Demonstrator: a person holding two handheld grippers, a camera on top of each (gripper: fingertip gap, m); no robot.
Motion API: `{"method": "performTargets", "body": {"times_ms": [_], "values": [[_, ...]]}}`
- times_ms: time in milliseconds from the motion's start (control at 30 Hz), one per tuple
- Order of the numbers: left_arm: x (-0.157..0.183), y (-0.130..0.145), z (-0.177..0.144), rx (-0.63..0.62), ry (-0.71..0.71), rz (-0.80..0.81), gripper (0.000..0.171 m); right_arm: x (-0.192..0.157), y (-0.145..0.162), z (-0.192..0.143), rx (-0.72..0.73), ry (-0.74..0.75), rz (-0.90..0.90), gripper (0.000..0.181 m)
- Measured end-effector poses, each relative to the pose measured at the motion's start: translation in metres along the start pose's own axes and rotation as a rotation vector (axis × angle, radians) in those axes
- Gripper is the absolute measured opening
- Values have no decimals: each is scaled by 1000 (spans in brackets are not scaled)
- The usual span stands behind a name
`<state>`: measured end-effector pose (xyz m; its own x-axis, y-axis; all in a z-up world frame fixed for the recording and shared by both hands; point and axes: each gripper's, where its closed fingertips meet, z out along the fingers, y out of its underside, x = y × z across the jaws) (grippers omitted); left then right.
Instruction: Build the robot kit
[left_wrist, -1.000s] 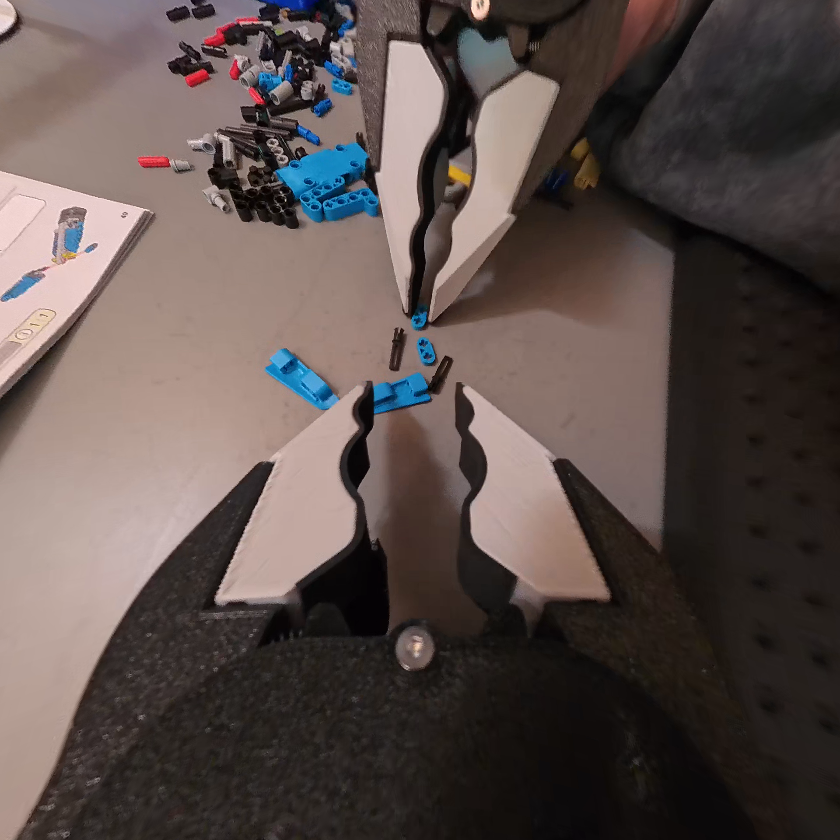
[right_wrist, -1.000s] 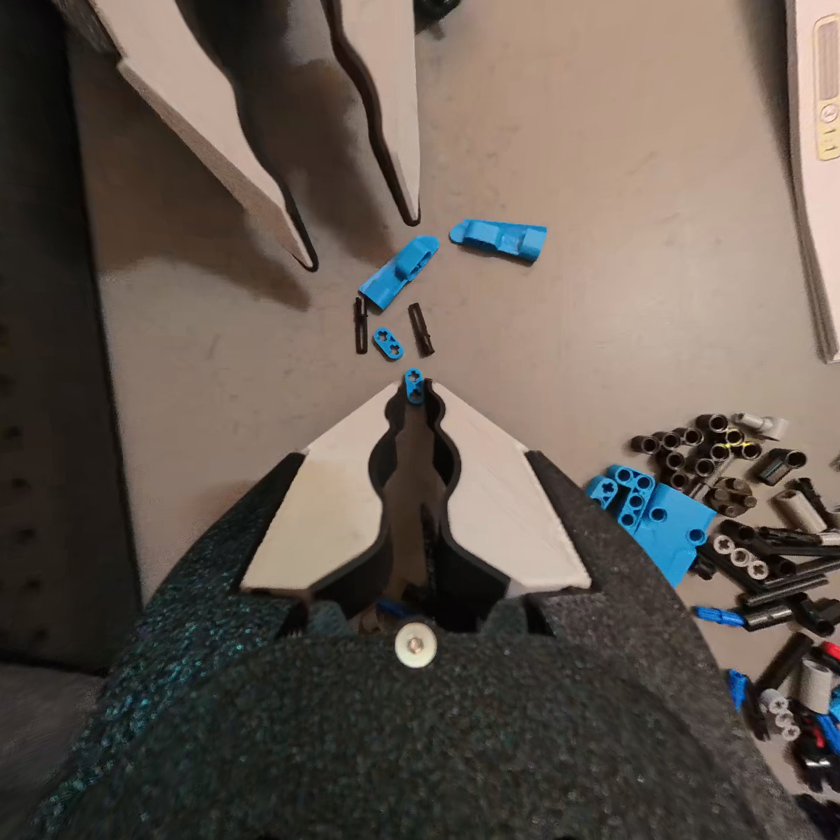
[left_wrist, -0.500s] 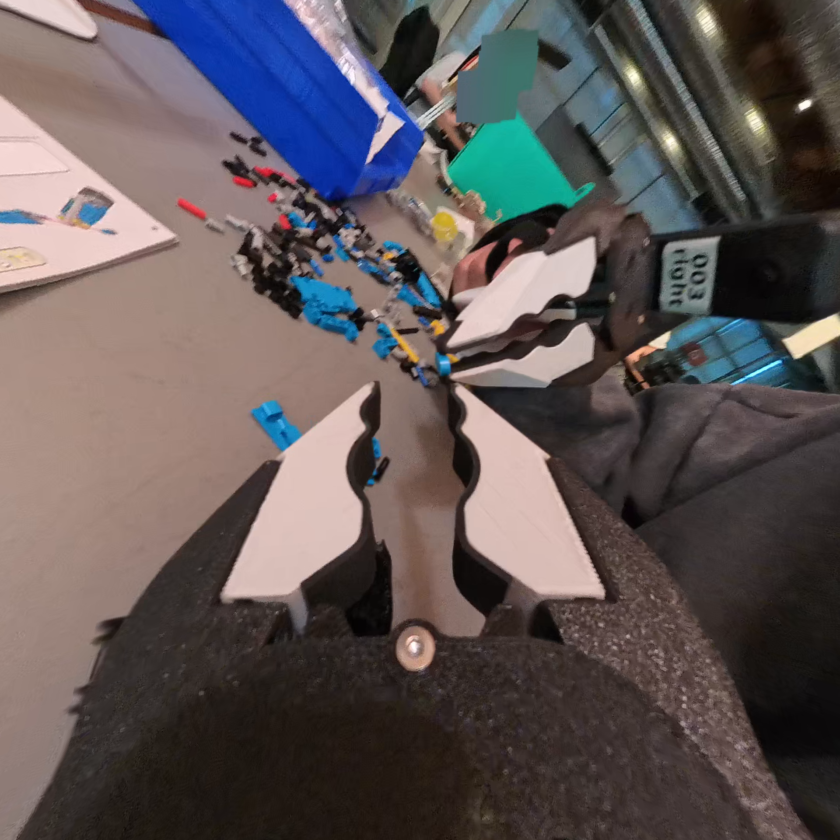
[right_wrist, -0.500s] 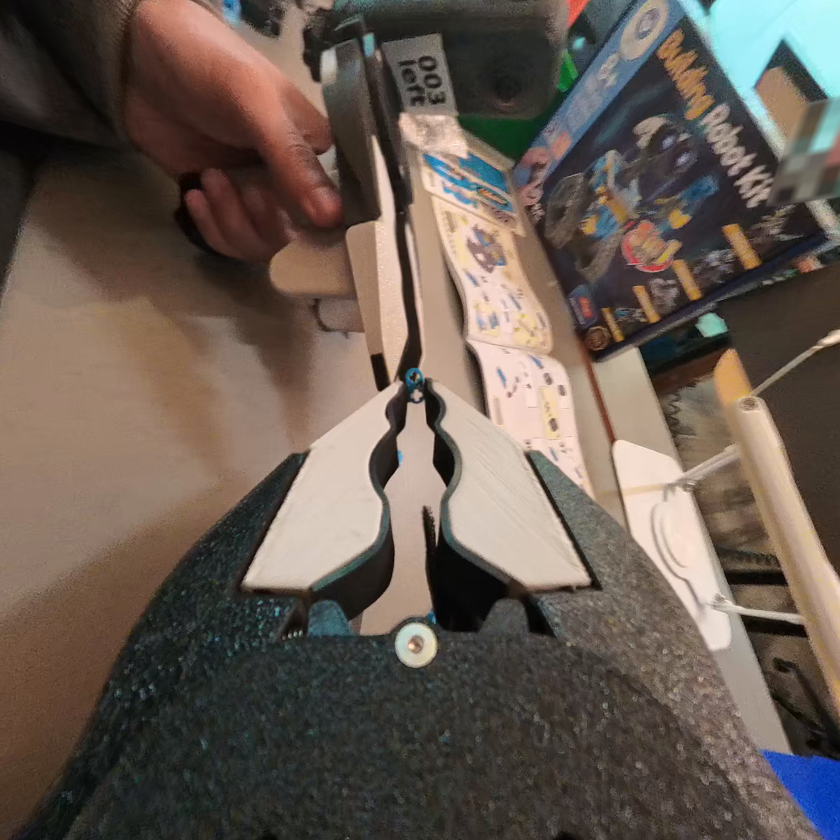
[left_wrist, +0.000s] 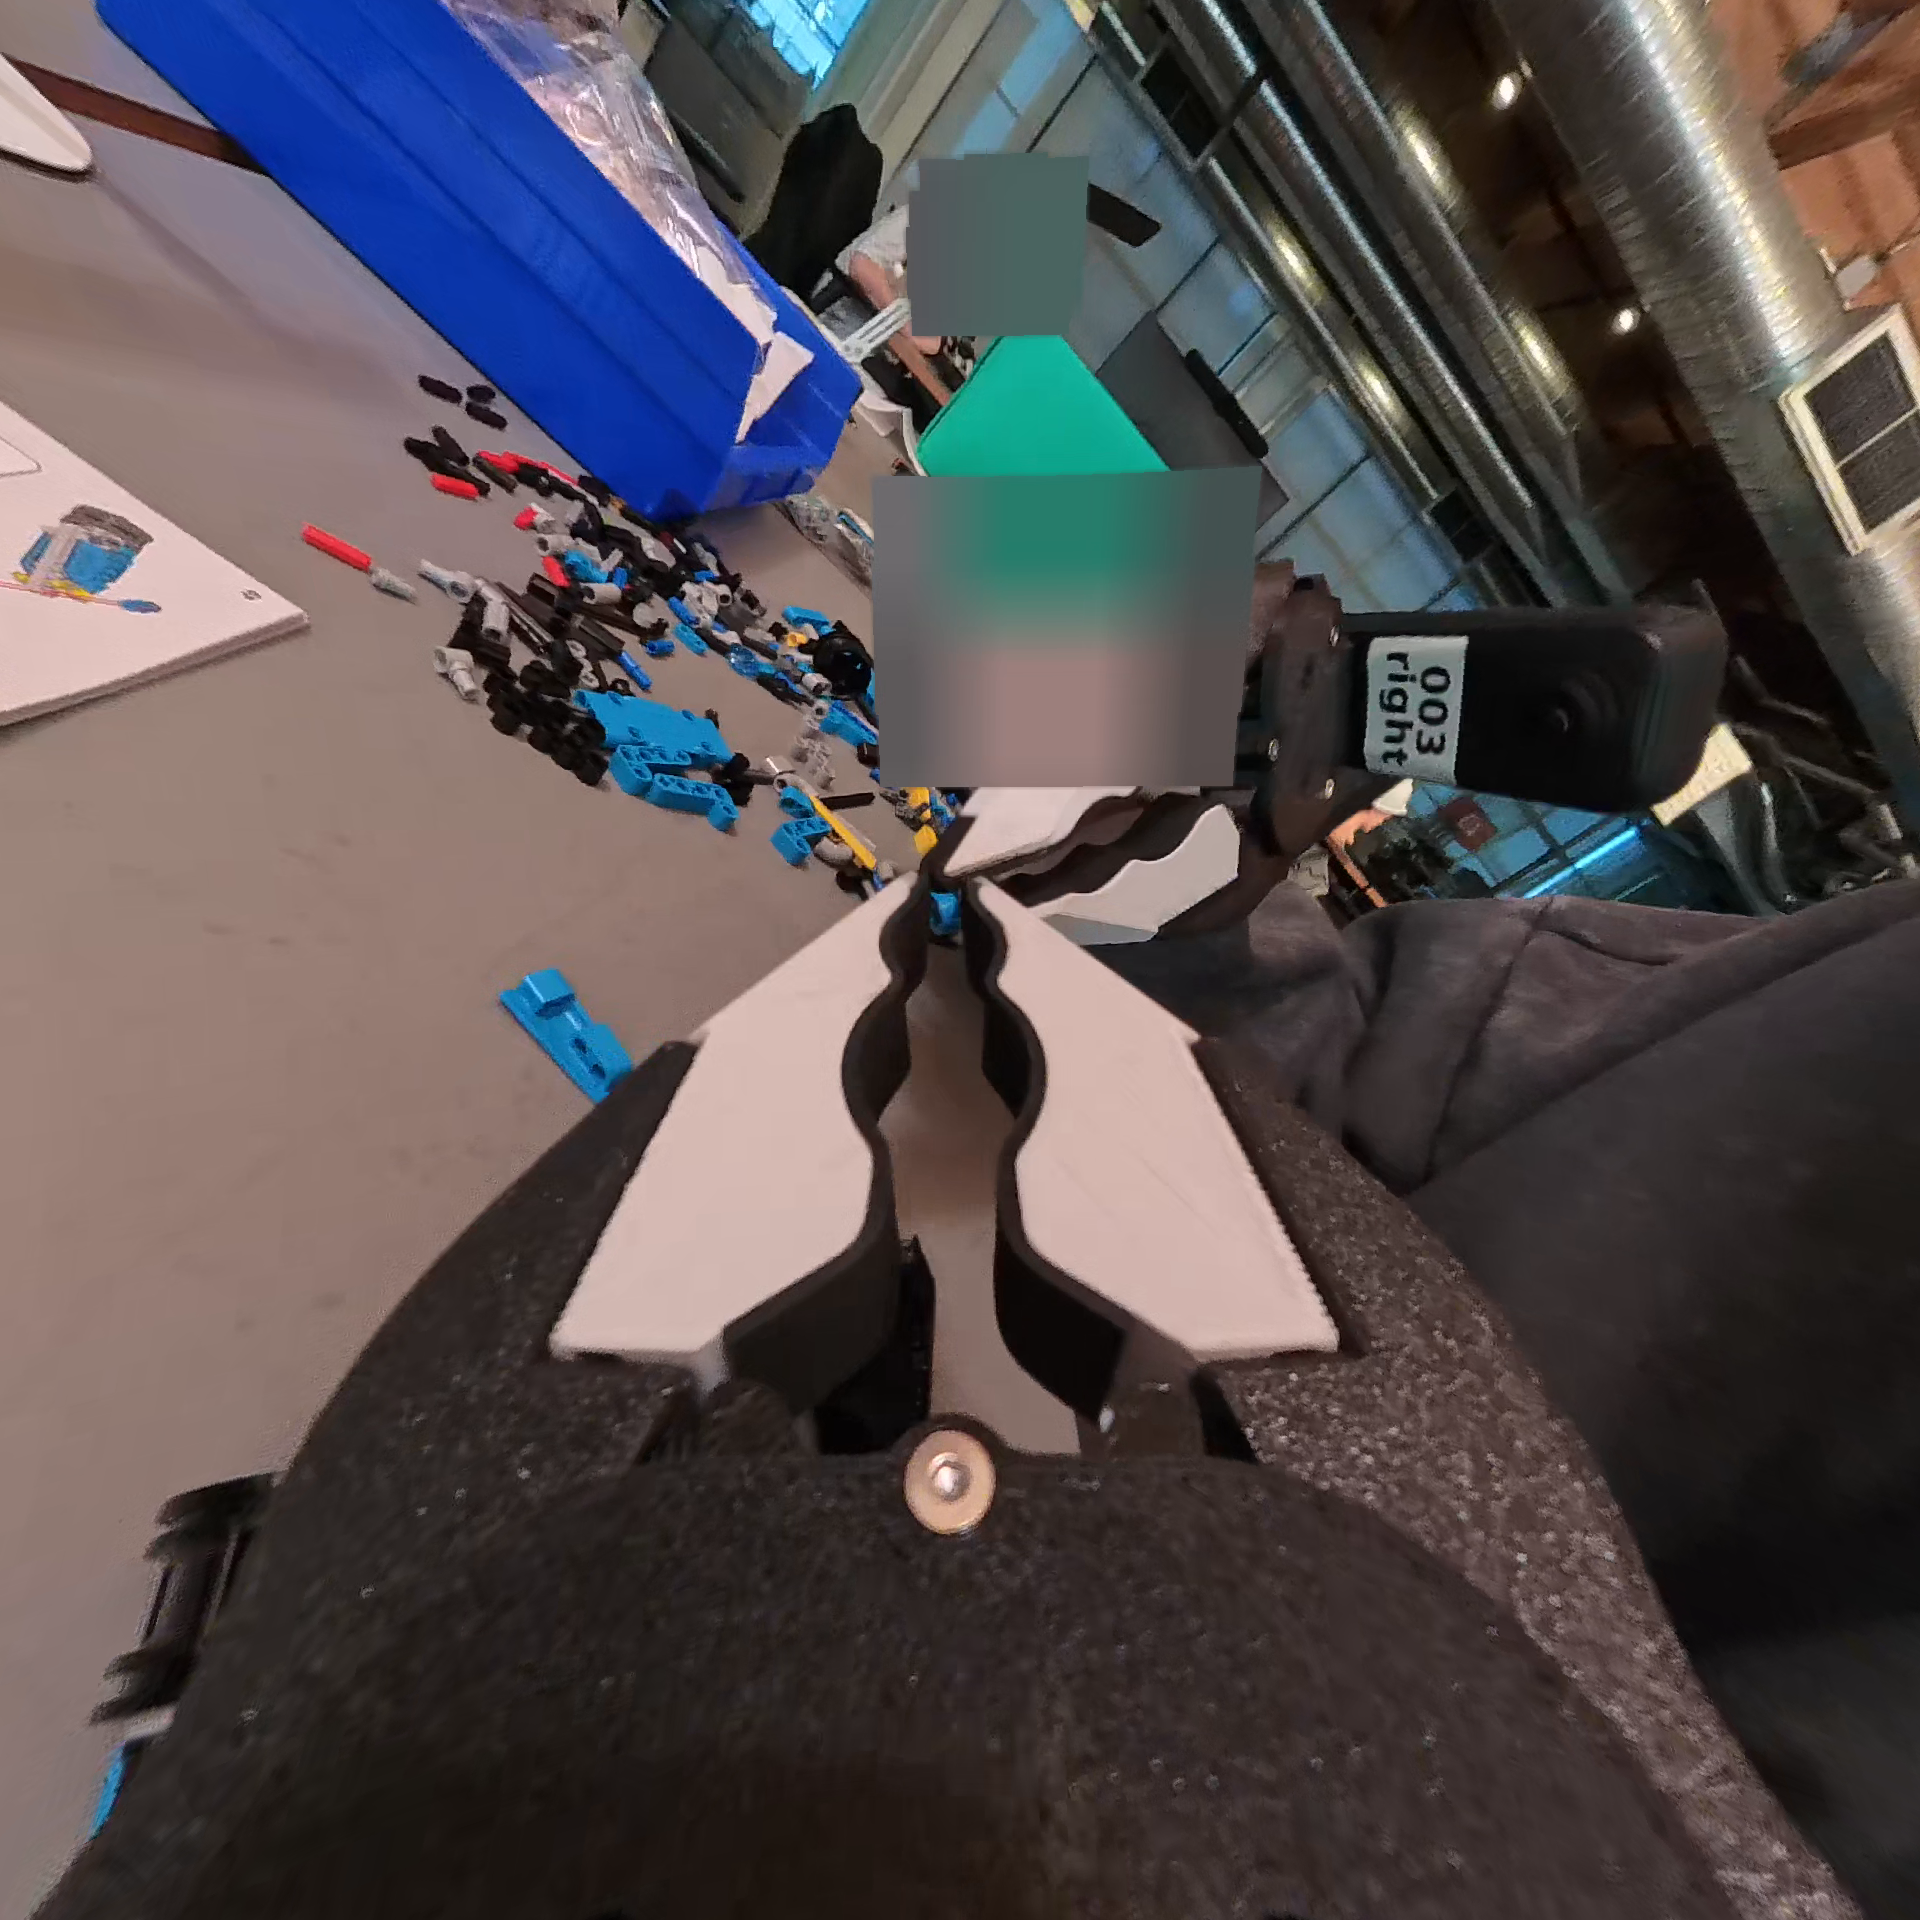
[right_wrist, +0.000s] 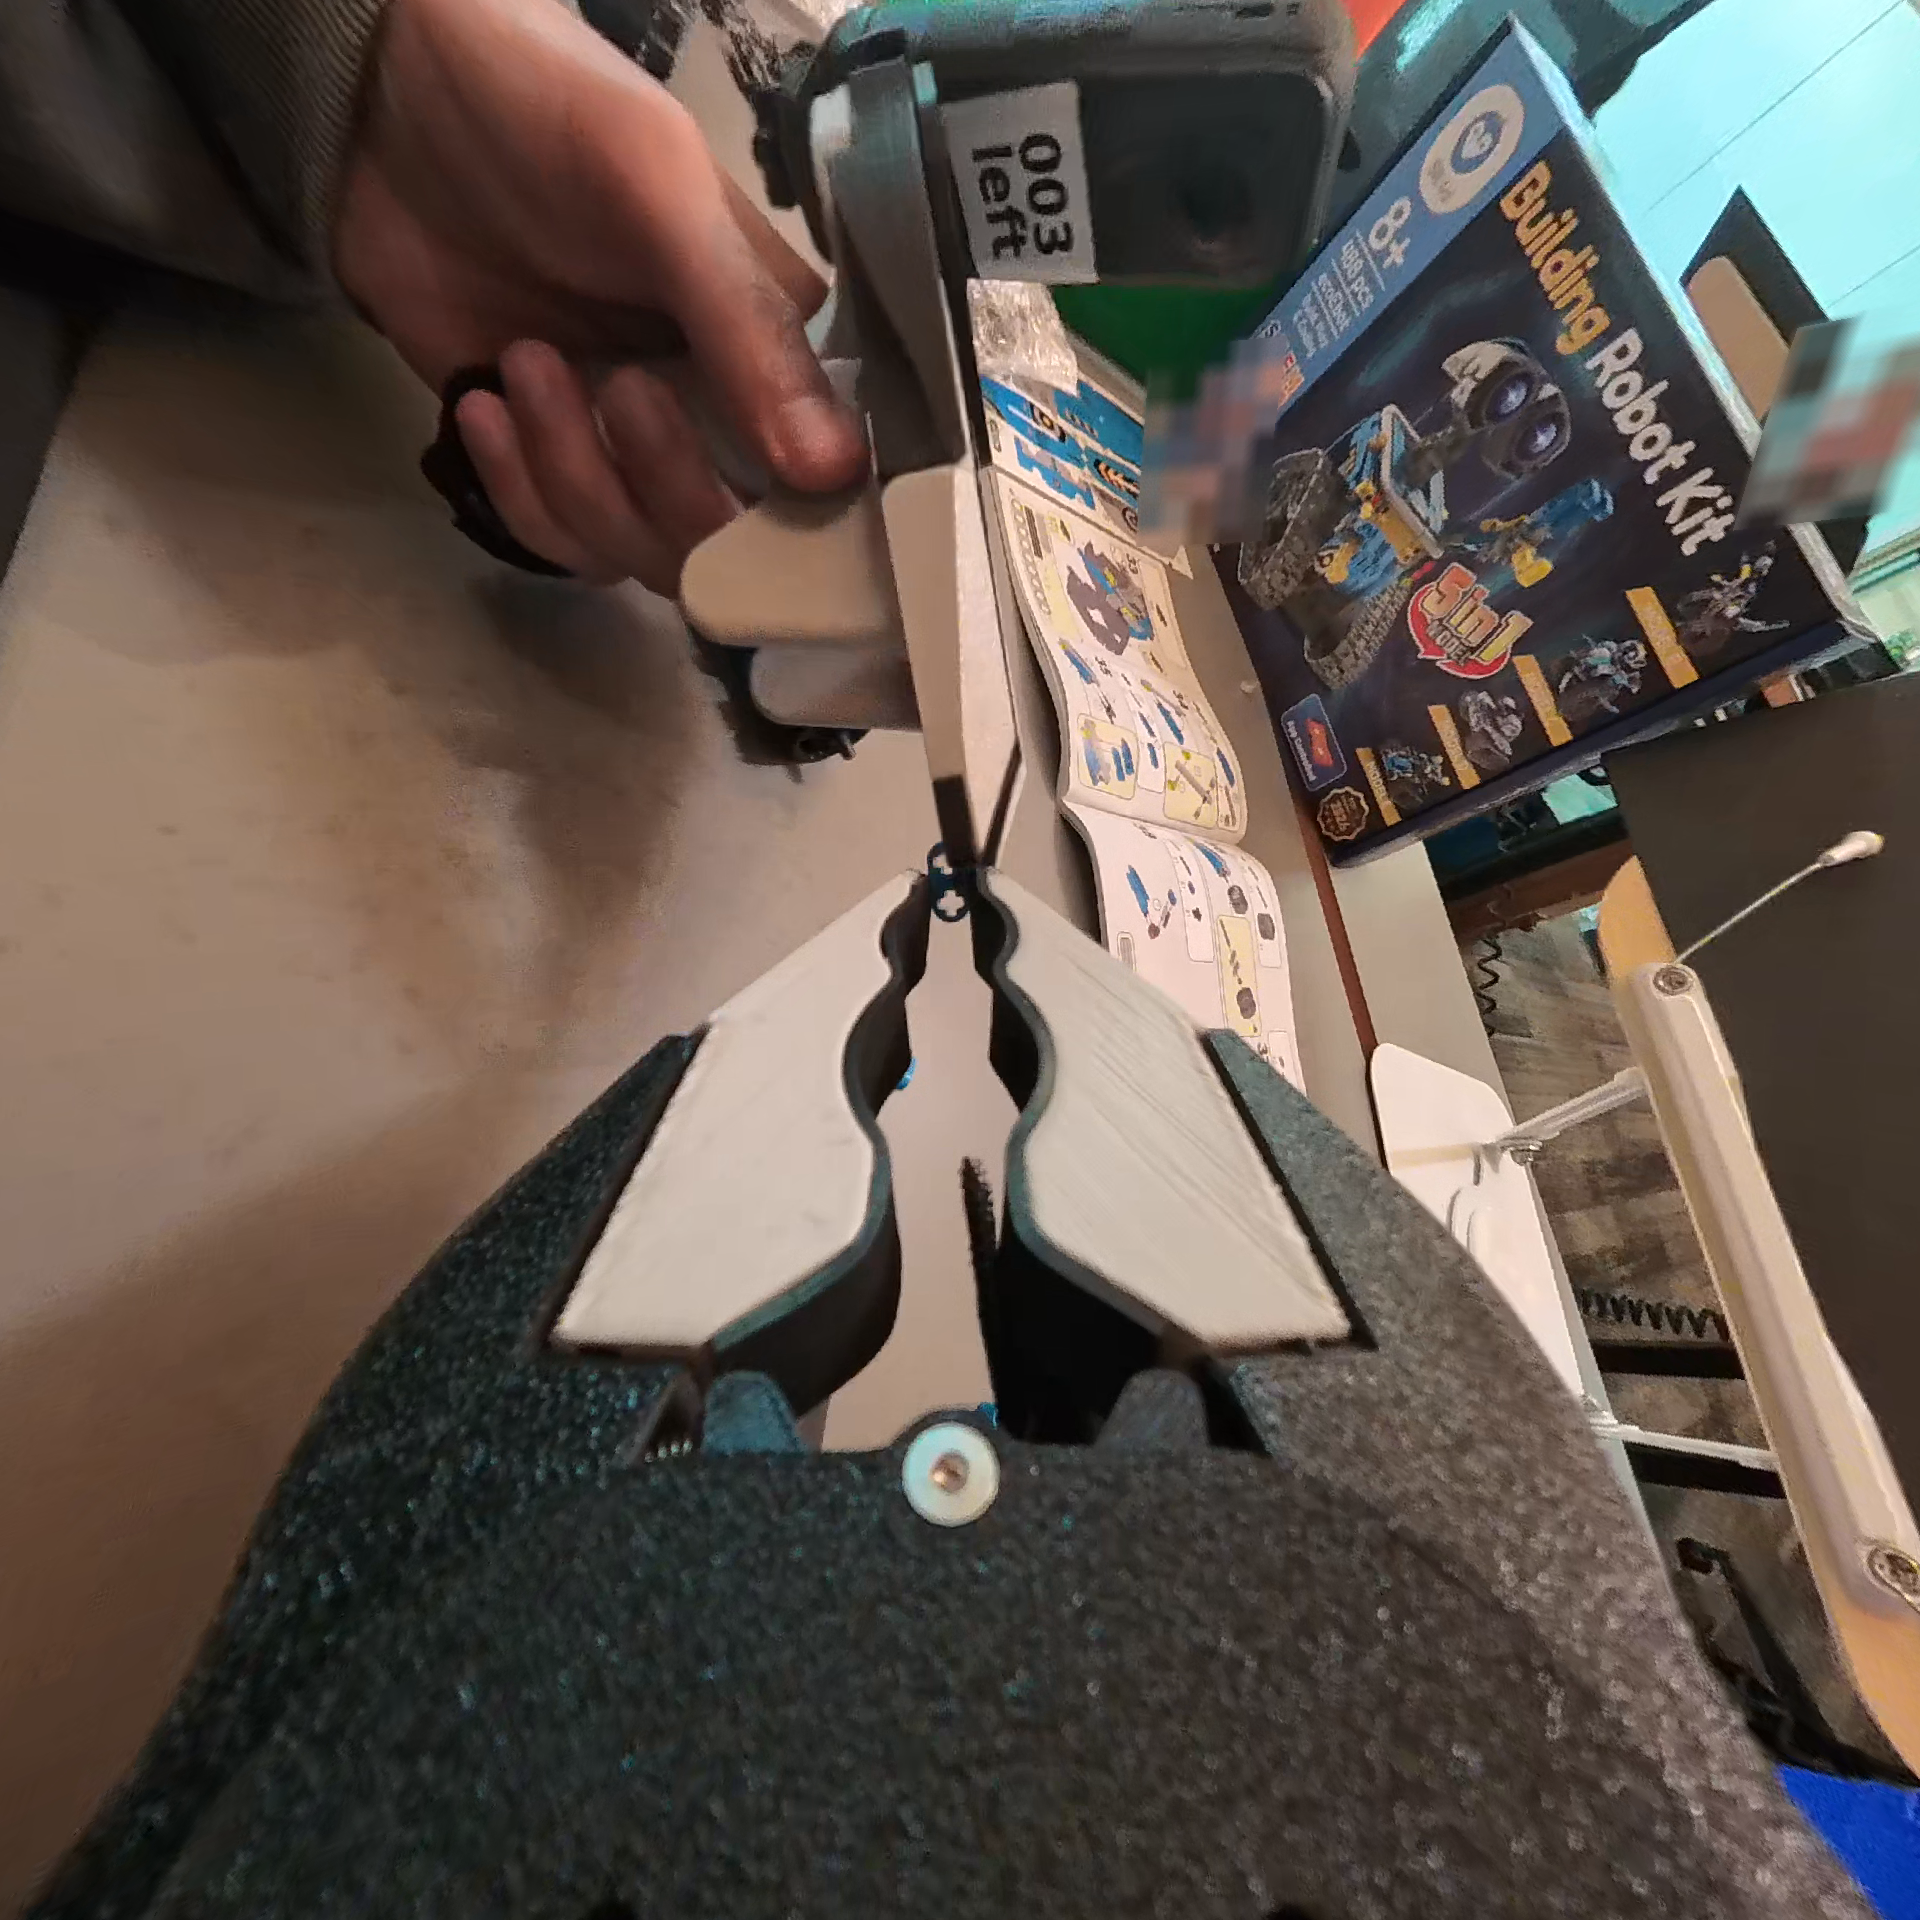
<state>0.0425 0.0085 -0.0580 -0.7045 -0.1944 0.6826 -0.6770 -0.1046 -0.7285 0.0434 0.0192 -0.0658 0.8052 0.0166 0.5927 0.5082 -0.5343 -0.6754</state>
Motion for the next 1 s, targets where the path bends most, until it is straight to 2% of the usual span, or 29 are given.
{"method": "performTargets", "body": {"times_ms": [167,267,433,567,767,933,1000], "values": [[0,2,0,-25,-5,23,5,-3,1,0,11,-35,45,7],[1,4,1,-40,15,12,7,3,-1,-3,27,-3,46,7],[0,0,-1,-19,2,24,10,0,-3,-3,29,-16,37,7],[0,5,0,-47,8,18,5,-1,0,-2,14,-19,30,7],[1,6,1,-54,4,39,4,0,-1,-3,19,-10,23,7],[-2,2,-3,-43,-57,115,3,3,-3,-3,45,19,63,8],[-13,-3,-8,-25,-125,134,3,12,-1,-6,67,95,94,38]]}}
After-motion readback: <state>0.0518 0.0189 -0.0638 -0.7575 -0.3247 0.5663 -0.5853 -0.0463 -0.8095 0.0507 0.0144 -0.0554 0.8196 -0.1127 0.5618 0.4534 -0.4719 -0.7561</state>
